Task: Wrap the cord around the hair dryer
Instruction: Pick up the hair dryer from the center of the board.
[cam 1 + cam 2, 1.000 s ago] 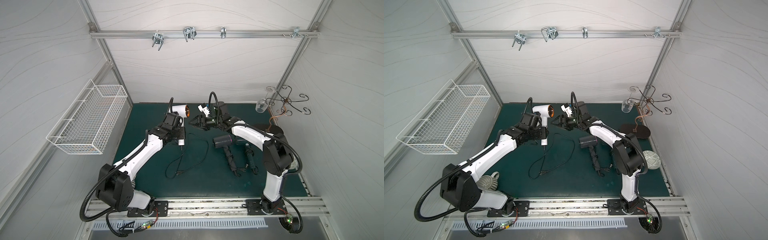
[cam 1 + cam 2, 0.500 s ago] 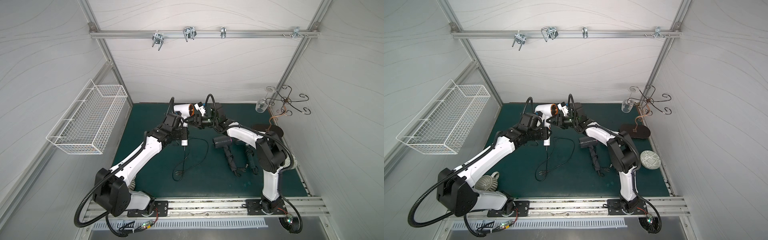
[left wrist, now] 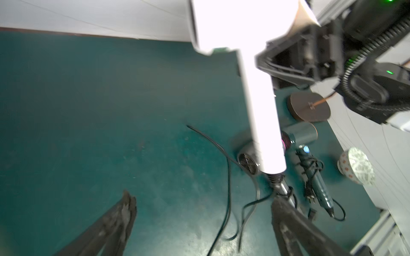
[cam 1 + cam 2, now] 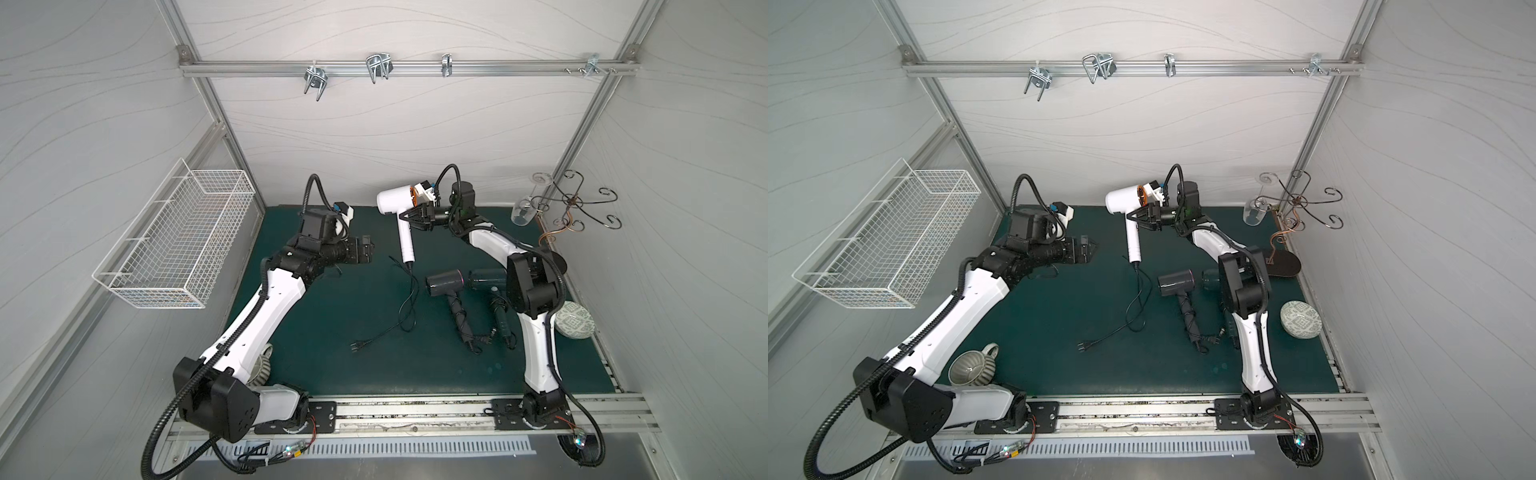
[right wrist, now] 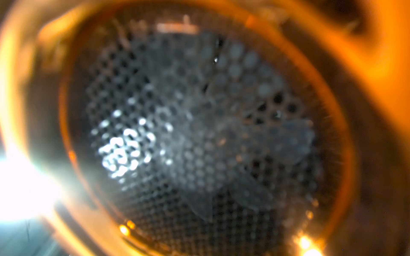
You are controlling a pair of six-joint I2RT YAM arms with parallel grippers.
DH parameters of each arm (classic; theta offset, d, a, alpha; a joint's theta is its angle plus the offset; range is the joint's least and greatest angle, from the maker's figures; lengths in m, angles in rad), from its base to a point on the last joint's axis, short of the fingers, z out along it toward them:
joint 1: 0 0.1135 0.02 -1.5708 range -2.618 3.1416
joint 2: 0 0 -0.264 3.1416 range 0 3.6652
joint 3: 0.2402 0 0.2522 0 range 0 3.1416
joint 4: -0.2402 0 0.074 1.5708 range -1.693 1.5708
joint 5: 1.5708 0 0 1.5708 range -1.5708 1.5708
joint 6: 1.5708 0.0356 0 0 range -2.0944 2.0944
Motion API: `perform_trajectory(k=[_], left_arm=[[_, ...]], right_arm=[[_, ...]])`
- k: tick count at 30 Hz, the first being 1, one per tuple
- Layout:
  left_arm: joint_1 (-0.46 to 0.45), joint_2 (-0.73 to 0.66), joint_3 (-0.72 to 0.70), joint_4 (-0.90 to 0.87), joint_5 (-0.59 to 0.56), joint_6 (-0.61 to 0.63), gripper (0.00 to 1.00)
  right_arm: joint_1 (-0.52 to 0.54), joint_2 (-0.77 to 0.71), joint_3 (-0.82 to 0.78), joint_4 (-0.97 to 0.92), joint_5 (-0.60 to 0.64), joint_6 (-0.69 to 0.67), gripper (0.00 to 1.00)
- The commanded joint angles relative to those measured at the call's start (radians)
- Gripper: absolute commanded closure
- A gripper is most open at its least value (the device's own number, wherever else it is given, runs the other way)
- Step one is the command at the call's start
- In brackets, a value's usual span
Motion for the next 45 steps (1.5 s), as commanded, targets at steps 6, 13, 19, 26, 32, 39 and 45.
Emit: perform_trajectory(k=[6, 13, 19, 26, 32, 39, 45], left_arm=[[-0.013, -0.036, 0.021, 0.118, 0.122, 0.080, 1.00], [-0.013, -0.007, 0.058, 0.117, 0.150, 0.098, 1.00], [-0.011, -0.008, 0.064, 0.096, 0.125, 0.118, 0.68], [0.013, -0.038, 0.070, 0.067, 0.105, 0.124, 0.22], [0.062, -0.075, 0.105, 0.015, 0.105, 0.167, 0.05], [0.218, -0.036, 0.223, -0.104, 0.174, 0.211, 0.02], [0.355, 0.034, 0.354, -0.157, 0.457, 0.227, 0.02]], right_arm=[[-0.017, 0.067, 0.003, 0.143, -0.092, 0.126, 0.89], [-0.035, 0.088, 0.010, 0.151, -0.103, 0.135, 0.92], [-0.074, 0.099, 0.050, 0.111, -0.138, 0.113, 1.00], [-0.154, 0.115, 0.134, 0.011, -0.233, 0.053, 1.00], [-0.234, 0.143, 0.253, -0.157, -0.383, -0.046, 1.00], [-0.275, 0.146, 0.422, -0.541, -0.554, -0.345, 1.00], [-0.275, 0.126, 0.566, -1.094, -0.572, -0.863, 1.00]])
